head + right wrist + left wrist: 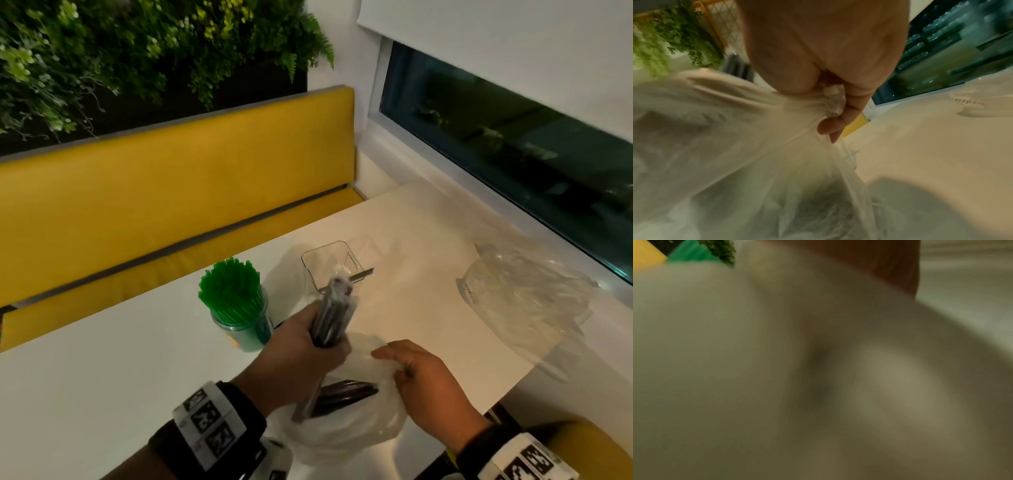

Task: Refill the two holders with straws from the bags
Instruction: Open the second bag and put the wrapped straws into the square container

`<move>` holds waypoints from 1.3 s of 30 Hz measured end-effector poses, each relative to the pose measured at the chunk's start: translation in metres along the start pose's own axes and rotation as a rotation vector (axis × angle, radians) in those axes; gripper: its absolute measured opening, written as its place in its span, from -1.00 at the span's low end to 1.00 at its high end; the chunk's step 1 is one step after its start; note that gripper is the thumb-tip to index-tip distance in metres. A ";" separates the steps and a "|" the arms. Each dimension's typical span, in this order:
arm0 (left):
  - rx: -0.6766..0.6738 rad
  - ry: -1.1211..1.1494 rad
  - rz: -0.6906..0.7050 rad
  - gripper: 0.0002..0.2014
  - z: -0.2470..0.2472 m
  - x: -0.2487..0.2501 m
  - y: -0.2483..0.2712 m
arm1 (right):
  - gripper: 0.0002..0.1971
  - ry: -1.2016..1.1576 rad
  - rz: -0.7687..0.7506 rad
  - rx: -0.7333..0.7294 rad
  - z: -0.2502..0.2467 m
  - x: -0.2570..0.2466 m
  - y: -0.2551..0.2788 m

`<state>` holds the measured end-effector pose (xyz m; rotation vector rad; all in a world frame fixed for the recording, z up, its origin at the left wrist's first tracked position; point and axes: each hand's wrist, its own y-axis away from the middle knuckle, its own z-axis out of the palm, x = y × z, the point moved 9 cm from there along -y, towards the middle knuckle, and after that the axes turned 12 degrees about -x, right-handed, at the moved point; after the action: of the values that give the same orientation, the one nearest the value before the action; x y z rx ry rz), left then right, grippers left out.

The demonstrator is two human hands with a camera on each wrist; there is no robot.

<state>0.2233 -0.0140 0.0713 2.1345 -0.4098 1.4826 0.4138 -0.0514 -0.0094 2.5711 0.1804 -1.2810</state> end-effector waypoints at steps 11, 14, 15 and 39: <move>0.574 0.348 0.430 -0.84 -0.100 0.103 -0.080 | -0.35 0.116 0.102 -0.145 0.002 -0.004 -0.014; 0.517 0.225 0.172 -0.78 -0.092 0.040 -0.124 | -0.41 0.157 0.106 -0.182 0.001 -0.009 -0.016; 0.466 0.098 0.084 -0.77 -0.086 0.022 -0.135 | -0.42 0.166 0.111 -0.187 0.000 -0.009 -0.017; -0.102 -0.764 -0.010 -0.68 0.066 -0.074 -0.005 | -0.47 0.090 -0.080 -0.222 0.031 -0.058 -0.021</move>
<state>0.2510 -0.0502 -0.0171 2.5411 -0.7114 0.5643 0.3506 -0.0400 0.0152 2.4531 0.4229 -1.1034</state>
